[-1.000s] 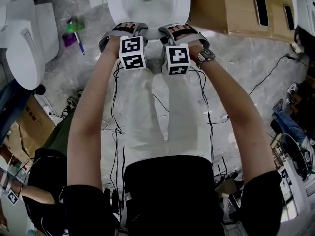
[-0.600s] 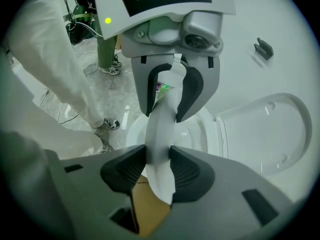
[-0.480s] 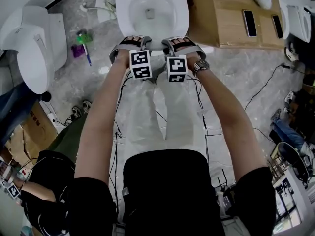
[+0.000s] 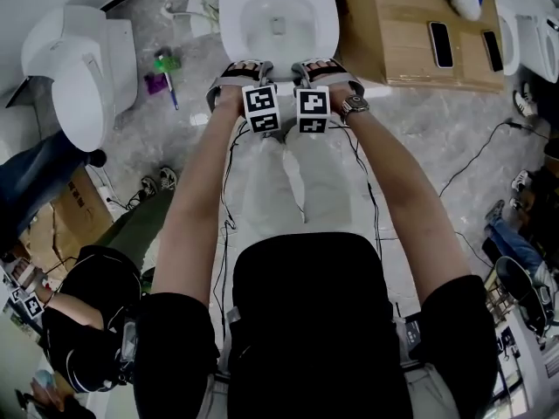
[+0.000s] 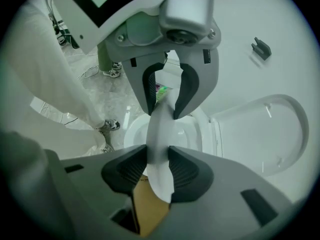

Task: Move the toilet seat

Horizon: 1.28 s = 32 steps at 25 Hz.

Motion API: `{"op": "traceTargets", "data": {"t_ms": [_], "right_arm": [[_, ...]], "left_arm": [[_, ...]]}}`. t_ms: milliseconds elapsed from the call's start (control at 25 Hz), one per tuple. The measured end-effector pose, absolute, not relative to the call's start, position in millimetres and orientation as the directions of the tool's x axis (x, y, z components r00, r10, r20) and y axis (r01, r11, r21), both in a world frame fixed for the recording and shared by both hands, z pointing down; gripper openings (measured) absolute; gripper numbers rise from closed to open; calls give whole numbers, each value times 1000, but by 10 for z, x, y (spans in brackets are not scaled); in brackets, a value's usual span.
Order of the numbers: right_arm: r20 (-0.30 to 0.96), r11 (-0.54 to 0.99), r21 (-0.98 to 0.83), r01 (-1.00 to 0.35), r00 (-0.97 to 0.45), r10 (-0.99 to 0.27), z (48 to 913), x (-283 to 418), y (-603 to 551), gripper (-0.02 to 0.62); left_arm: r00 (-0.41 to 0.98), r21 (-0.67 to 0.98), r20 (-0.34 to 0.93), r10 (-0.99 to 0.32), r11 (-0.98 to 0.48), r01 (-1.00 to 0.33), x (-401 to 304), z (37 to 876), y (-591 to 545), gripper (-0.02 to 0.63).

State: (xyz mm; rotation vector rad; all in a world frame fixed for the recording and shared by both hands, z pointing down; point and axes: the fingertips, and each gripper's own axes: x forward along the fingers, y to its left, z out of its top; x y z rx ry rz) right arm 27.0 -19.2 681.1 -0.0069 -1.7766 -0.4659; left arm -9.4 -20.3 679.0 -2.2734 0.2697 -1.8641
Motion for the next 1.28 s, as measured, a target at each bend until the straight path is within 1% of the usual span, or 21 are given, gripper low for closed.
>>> {"op": "traceTargets", "data": {"t_ms": [480, 880, 1280], "right_arm": [[932, 927, 294, 233, -285, -224, 6558, 229, -316, 140], [939, 937, 271, 219, -272, -208, 6389, 217, -407, 135], [948, 946, 252, 202, -250, -199, 6078, 121, -595, 129]], "left_arm": [[134, -257, 956, -261, -965, -49, -141, 6542, -325, 172], [138, -241, 960, -244, -970, -39, -163, 6367, -411, 164], [145, -187, 972, -186, -982, -8, -268, 6061, -585, 159]]}}
